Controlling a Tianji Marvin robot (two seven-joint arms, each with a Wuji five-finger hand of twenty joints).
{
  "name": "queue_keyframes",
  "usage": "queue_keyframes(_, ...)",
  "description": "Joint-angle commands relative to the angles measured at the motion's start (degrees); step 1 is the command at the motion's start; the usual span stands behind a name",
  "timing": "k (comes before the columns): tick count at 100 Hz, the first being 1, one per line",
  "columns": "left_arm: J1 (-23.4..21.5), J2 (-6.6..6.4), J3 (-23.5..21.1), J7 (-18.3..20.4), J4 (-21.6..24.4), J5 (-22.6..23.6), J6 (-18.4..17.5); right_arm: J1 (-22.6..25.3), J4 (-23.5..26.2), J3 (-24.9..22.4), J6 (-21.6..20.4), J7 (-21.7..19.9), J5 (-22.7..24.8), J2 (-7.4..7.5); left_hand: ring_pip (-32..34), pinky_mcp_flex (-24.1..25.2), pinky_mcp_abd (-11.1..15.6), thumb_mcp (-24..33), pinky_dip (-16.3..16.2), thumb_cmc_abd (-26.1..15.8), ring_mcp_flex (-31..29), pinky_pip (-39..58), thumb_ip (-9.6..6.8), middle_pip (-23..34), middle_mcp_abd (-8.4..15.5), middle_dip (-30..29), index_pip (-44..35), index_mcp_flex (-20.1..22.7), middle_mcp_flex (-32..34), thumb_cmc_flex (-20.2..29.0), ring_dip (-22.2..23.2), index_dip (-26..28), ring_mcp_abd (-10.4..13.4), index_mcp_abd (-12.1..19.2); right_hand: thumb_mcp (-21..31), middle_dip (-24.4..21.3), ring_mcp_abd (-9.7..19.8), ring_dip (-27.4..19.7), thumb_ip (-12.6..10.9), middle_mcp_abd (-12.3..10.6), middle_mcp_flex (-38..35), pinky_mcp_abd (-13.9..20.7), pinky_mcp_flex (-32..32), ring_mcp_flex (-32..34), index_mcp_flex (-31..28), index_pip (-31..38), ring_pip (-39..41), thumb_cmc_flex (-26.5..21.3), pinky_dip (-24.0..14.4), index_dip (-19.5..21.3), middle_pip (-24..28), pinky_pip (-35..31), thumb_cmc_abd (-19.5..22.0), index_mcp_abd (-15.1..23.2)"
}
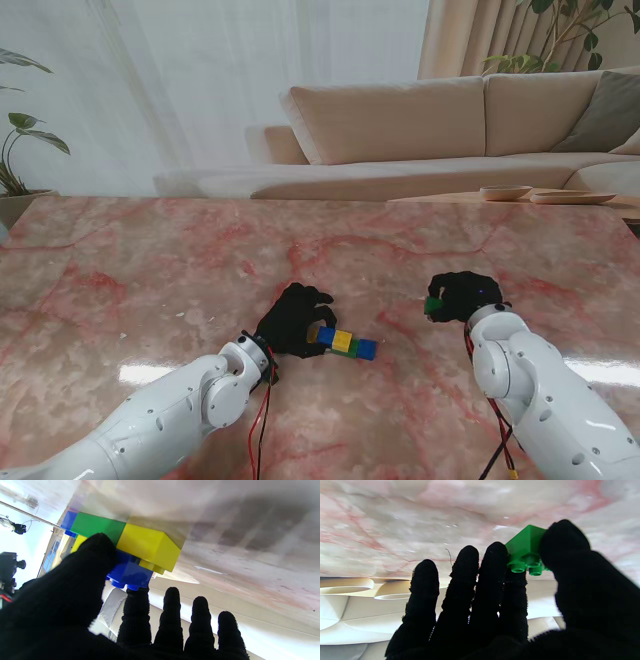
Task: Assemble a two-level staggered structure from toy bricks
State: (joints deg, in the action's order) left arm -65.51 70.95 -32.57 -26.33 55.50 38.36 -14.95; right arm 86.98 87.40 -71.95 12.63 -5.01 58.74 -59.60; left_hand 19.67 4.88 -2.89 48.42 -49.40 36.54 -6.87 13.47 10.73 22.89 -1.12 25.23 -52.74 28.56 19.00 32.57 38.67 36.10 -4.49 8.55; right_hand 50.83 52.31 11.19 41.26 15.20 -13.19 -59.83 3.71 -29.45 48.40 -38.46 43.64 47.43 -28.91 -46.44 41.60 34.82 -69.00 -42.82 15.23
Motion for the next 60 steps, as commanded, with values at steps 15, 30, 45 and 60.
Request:
queue_keyframes(15, -2.25, -0.98, 0.94, 1.21, -3.48, 0.33, 0.56, 2.74, 5.45, 2.32, 0.7, -1.28, -0.41, -0.94, -0.38, 0.5, 0.02, 1.78, -0.37, -0.82, -1.31, -0.1, -0.53, -0.63, 1.01, 0.14, -0.37, 0.42, 0.41, -0.95, -0.01, 0.88, -0.83, 1.31, 4.68, 1.62, -0.75, 1.77, 0.22, 0.13, -2.18, -1.07, -0.32, 2.42, -7.08, 6.52, 1.61, -3.48, -1.96, 1.83, -0.35, -3.18, 3.42, 5.47)
queue_keyframes(30, -2.24, -0.93, 0.92, 1.14, -3.57, 0.26, 0.63, 4.19, 9.4, 4.14, 3.05, -3.6, -0.45, -0.9, -0.41, 0.5, 0.0, 1.72, -0.36, -0.86, -1.32, -0.12, -0.55, -0.65, 1.04, 0.14, -0.31, 0.41, 0.41, -1.01, -0.03, 0.89, -0.8, 1.32, 4.15, 1.79, -1.08, 1.99, 0.46, 0.65, -1.88, -1.09, 0.08, 2.13, -6.69, 6.03, 1.77, -2.71, -1.89, 1.14, -0.45, -3.45, 3.93, 4.46)
queue_keyframes(45, -2.17, -0.89, 1.0, 1.02, -3.66, 0.29, 0.59, 4.73, 12.66, 6.31, 5.7, -7.79, 1.36, -0.5, -0.44, 0.49, 0.0, 1.72, -0.41, -0.91, -1.33, -0.09, -0.58, -0.67, 1.07, 0.12, -0.27, 0.44, 0.44, -1.07, -0.05, 0.91, -0.83, 1.24, 3.31, 2.05, -1.15, 2.33, 0.51, 0.87, -1.57, -0.75, 0.32, 1.91, -6.56, 5.77, 2.14, -2.38, -1.87, 0.6, -0.22, -3.7, 4.53, 4.03)
queue_keyframes(60, -2.09, -0.78, 1.1, 0.89, -3.87, 0.18, 0.53, 4.3, 13.08, 8.79, 7.91, -8.09, 2.73, -0.48, -0.45, 0.51, 0.02, 1.78, -0.48, -0.89, -1.29, -0.05, -0.61, -0.69, 1.0, 0.12, -0.24, 0.42, 0.44, -1.0, -0.04, 0.93, -0.85, 1.16, 2.95, 2.36, -1.2, 2.64, 0.45, 1.04, -1.5, -0.58, 0.42, 1.78, -6.58, 5.84, 2.53, -2.3, -1.92, 0.48, 0.12, -4.0, 4.71, 3.89)
